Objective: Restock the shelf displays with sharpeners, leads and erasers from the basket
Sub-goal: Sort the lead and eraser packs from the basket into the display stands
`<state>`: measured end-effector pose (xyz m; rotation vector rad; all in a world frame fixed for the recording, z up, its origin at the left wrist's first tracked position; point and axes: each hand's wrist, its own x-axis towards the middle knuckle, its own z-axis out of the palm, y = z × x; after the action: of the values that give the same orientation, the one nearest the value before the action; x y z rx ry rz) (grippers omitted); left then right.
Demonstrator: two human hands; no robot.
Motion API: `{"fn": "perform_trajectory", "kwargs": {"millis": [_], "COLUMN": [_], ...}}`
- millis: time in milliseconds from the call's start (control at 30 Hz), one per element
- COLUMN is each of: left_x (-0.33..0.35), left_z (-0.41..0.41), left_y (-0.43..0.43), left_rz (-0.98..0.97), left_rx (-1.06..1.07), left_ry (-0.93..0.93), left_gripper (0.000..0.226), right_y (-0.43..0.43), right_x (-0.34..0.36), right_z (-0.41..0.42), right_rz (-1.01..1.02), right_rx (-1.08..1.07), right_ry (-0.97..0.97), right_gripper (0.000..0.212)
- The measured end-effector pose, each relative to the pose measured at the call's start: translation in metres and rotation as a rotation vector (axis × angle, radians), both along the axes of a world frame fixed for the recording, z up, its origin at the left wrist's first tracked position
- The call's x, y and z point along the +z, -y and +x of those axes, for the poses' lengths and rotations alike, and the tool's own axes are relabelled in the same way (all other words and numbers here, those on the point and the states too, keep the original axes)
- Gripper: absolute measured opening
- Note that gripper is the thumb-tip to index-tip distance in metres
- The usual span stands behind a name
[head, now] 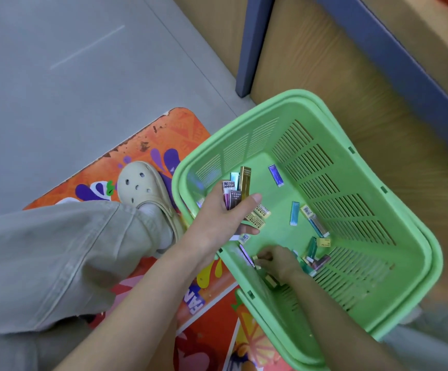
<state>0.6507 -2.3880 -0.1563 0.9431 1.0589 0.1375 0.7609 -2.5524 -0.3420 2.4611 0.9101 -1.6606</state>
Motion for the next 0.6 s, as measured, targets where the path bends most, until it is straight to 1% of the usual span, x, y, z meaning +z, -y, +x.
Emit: {"fn": "perform_trajectory", "kwargs": {"millis": [100,167,300,367,467,533,600], "left_x": [0.007,0.009,0.009,0.008,0.010,0.015,0.023], "left_z": [-0.005,-0.007,-0.012,-0.014,-0.015,-0.013,-0.011], "left_y": [0.002,0.000,-0.006,-0.006,-0.004,-0.002,0.002], "left_rz": [0.008,0.024,0.045,0.044,0.067,0.092,0.104], "left_rx": [0.020,0.027,0.029,0.033,0.042,0.047,0.079], "left_ry": [0.010,0.014,0.010,0.002,-0.014,-0.006,-0.001], "left_gripper": [0.029,0.028,0.033,0.033,0.032,0.030,0.022], "right_y": [0.001,-0.005,-0.019,-0.026,-0.042,-0.053,-0.062], "right_x": [0.001,0.001,0.001,0.006,0.032,0.058,0.091], "right_z": [-0.007,-0.006,0.002,0.006,0.013,0.017,0.020], "right_rz": [0.005,0.013,0.037,0.076,0.163,0.234,0.326], "right_rx": [-0.037,-0.056,-0.010,-0.045,-0.127,-0.206,-0.259], "right_ry": [0.022,0.033,0.014,0.010,-0.023,-0.068,-0.108], "right_gripper": [0.026,0.023,0.011,0.010,0.021,0.016,0.015]}}
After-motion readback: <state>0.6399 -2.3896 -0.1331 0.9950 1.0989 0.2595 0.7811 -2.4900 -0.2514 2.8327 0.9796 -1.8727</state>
